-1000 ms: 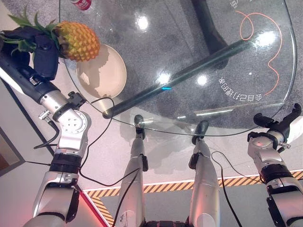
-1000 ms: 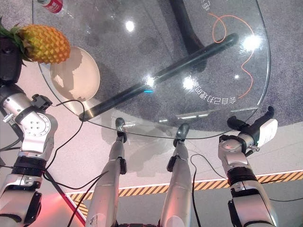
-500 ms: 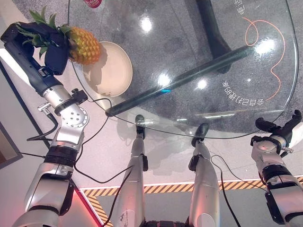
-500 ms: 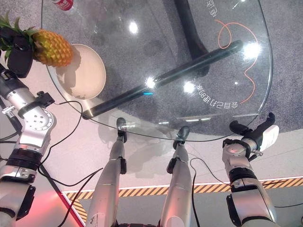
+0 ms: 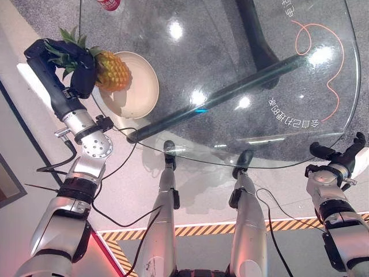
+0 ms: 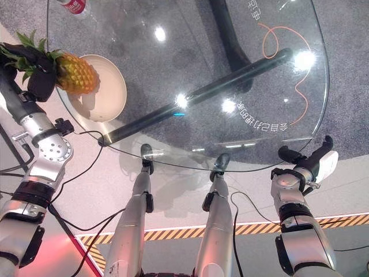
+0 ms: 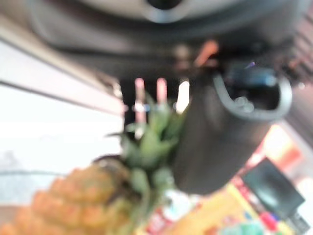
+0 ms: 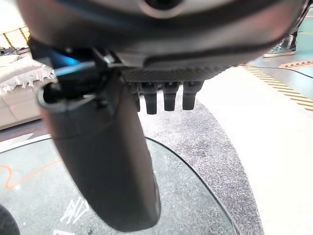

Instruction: Pick up the fruit to the plate

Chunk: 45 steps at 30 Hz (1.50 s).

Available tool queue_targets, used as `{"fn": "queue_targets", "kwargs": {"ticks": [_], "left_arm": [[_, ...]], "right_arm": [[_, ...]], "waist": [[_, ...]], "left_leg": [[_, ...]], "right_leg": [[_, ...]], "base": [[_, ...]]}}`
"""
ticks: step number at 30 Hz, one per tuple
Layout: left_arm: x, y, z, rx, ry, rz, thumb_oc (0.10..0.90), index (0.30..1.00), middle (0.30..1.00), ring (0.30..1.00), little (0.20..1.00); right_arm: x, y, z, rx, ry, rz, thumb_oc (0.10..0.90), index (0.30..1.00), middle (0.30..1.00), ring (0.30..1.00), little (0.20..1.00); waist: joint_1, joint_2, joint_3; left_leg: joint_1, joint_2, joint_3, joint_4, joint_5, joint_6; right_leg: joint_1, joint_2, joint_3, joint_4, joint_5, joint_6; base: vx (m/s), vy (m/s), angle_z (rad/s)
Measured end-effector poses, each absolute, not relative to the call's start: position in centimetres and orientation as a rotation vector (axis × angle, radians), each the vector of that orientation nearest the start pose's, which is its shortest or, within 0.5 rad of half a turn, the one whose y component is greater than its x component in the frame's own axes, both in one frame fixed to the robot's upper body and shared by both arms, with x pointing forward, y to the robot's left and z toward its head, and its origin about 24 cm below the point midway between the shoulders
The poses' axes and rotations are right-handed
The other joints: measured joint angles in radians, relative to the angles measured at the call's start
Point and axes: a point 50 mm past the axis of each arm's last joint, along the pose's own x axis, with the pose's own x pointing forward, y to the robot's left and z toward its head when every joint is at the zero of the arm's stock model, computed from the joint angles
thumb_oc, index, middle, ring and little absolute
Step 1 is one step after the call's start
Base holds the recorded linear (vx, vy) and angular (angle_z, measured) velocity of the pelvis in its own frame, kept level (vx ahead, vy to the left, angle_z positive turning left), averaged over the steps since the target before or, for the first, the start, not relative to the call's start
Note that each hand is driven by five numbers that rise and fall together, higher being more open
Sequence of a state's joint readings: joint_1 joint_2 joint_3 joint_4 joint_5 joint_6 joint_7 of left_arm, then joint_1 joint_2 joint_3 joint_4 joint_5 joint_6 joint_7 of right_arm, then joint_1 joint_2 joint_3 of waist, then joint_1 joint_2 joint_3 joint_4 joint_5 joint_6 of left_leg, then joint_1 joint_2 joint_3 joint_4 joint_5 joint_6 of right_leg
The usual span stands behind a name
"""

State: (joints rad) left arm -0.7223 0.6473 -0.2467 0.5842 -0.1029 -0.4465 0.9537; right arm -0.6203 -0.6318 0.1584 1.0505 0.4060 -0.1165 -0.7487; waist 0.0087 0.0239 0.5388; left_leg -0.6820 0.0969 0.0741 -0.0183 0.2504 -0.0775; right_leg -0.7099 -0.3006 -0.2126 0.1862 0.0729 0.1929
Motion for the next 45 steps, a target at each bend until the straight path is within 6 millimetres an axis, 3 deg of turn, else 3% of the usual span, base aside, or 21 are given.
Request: {"fn": "queue_targets", "kwargs": {"ticks": [10,39,45], "left_arm": [[34.5,25.73,21.45,0.321,-0.78,0.787,0.1,0.3,0.3,0.3,0.2],[34.41,25.46,21.28,0.329,-0.799,0.799,0.1,0.3,0.3,0.3,0.2],[34.39,25.42,21.27,0.327,-0.802,0.796,0.226,0.408,0.408,0.408,0.326]], "right_arm": [[31.43,-34.66,7.58,-0.336,0.144,-1.017,0.8,0.9,0.9,0.9,0.9],[31.52,-34.7,7.64,-0.334,0.147,-1.02,0.8,0.9,0.9,0.9,0.9],[31.59,-34.72,7.69,-0.333,0.148,-1.023,0.8,0.9,0.9,0.9,0.9]], "waist": [[-0.008,-0.001,0.0],[-0.008,-0.002,-0.001],[-0.007,-0.003,-0.001]], "left_leg": [[-0.003,0.001,0.001,-0.002,-0.002,0.002],[-0.006,0.001,0.0,-0.003,0.0,0.0],[-0.008,0.001,-0.002,-0.002,0.0,0.0]], "right_leg": [[-0.005,0.002,0.002,0.0,0.001,-0.002],[-0.007,0.002,0.0,-0.001,0.001,-0.002],[-0.007,0.002,-0.001,-0.001,0.001,-0.002]], "base": [[0.0,0.0,0.0],[0.0,-0.002,0.0],[0.0,0.0,0.0]]}}
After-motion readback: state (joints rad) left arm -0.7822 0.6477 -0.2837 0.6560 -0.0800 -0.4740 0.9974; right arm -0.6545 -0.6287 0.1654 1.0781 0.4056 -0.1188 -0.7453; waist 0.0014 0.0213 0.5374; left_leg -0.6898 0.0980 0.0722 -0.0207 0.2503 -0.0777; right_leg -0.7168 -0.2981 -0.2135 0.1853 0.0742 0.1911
